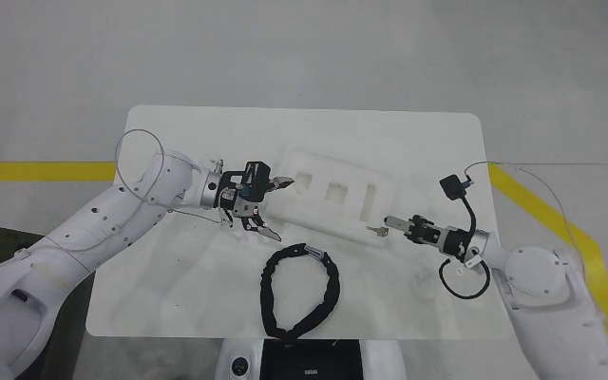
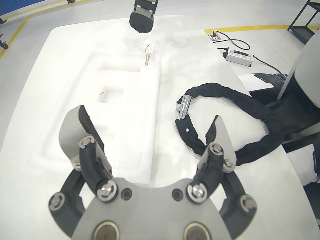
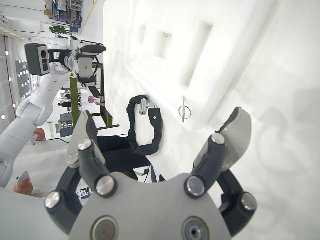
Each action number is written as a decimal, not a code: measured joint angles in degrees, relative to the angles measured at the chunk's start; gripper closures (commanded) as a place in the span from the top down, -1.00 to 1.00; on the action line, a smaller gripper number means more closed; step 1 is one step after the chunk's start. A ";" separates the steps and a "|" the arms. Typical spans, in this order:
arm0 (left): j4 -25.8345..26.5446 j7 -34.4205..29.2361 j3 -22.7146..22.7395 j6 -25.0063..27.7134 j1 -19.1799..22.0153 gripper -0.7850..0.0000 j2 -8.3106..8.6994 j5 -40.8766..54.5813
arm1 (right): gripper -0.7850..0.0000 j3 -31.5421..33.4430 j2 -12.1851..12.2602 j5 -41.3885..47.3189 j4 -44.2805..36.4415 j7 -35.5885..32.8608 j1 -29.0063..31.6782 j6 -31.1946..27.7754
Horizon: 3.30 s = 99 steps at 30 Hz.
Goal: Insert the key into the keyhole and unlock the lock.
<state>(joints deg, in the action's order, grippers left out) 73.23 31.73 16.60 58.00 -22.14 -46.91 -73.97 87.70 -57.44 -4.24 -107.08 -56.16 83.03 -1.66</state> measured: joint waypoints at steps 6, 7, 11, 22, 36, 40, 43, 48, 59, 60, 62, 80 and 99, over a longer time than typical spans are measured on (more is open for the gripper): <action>0.00 0.00 0.00 0.00 0.00 1.00 0.00 0.00 | 0.30 -1.59 0.07 0.11 0.62 -0.80 -0.64 0.97; 0.00 0.00 0.00 0.00 0.00 1.00 0.00 0.00 | 0.23 -1.75 0.10 -0.02 0.74 -1.02 -0.70 1.10; 0.00 0.00 0.00 0.00 0.00 1.00 0.00 0.00 | 0.00 -2.31 0.20 -0.01 1.36 -1.75 -1.11 1.81; 0.00 0.00 0.00 0.00 0.00 1.00 0.00 0.00 | -0.05 -3.11 0.56 -0.19 3.41 -3.01 -1.97 1.74; 0.00 0.00 0.00 0.00 0.00 1.00 0.00 0.00 | -0.40 -5.22 0.70 -0.61 5.52 -2.12 -3.68 1.35; 0.00 0.00 0.00 0.00 0.00 1.00 0.00 0.00 | -0.46 -5.90 0.73 -0.85 5.80 -2.06 -4.15 1.57; 0.00 0.00 0.00 0.00 0.00 1.00 0.00 0.00 | -0.58 -6.46 0.77 -1.51 6.17 -1.96 -4.52 1.80; 0.00 0.00 0.00 0.00 0.00 1.00 0.00 0.00 | -0.89 -7.46 0.79 -1.89 6.51 -2.03 -5.23 1.70; 0.00 0.00 0.00 0.00 0.00 1.00 0.00 0.00 | -1.00 -7.56 1.10 -3.07 5.94 -2.07 -5.78 2.77; 0.00 0.00 0.00 0.00 0.00 1.00 0.00 0.00 | -1.00 -7.34 1.19 -3.29 5.52 -2.37 -5.79 2.88; 0.00 0.00 0.00 0.00 0.00 1.00 0.00 0.00 | -1.00 -6.86 1.36 -3.82 4.68 -2.95 -5.76 2.91; 0.00 0.00 0.00 0.00 0.00 1.00 0.00 0.00 | -1.00 -0.78 2.68 -1.56 -4.14 -6.62 -2.90 1.66; 0.00 0.00 0.00 0.00 0.00 1.00 0.00 0.00 | -1.00 3.80 3.11 3.92 -8.79 -2.22 1.19 -5.79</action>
<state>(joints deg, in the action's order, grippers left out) 73.23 31.73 16.60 58.00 -22.14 -46.91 -73.97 91.50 -54.32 -0.32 -115.88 -58.39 84.23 -7.45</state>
